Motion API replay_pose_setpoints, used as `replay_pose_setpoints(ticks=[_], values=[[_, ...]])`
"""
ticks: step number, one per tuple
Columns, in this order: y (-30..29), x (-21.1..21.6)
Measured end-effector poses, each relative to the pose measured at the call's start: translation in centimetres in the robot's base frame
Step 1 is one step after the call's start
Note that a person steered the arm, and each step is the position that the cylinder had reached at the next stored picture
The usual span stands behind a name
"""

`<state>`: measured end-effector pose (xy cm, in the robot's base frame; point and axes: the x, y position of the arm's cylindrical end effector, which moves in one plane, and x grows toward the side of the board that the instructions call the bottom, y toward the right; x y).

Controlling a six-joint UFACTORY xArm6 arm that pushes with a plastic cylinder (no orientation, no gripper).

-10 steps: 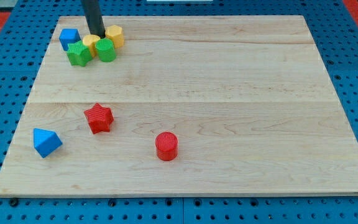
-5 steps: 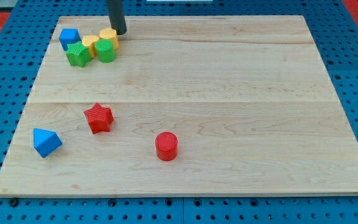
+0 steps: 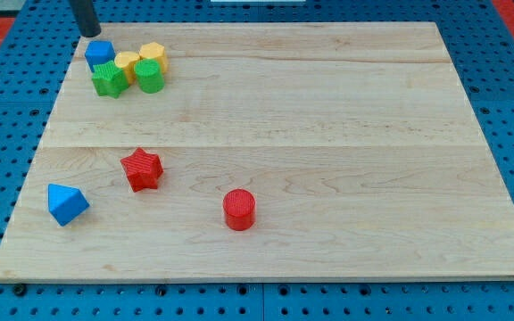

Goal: Move the green circle into the green star

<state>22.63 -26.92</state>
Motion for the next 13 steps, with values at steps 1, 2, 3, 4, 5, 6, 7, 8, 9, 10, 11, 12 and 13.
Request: replay_pose_setpoints(ticks=[1,2,3,4,5,6,7,8,9,10,11,12,13], values=[[2.2,3.2],[2.8,3.7],[2.7,2.6],[6.5,-0.9],[16.5,0.9],[22.4,6.4],[18.5,6.9],[14.1,6.9],[13.3,8.2],[13.3,8.5],[13.6,9.4],[12.6,9.4],[12.1,9.7]])
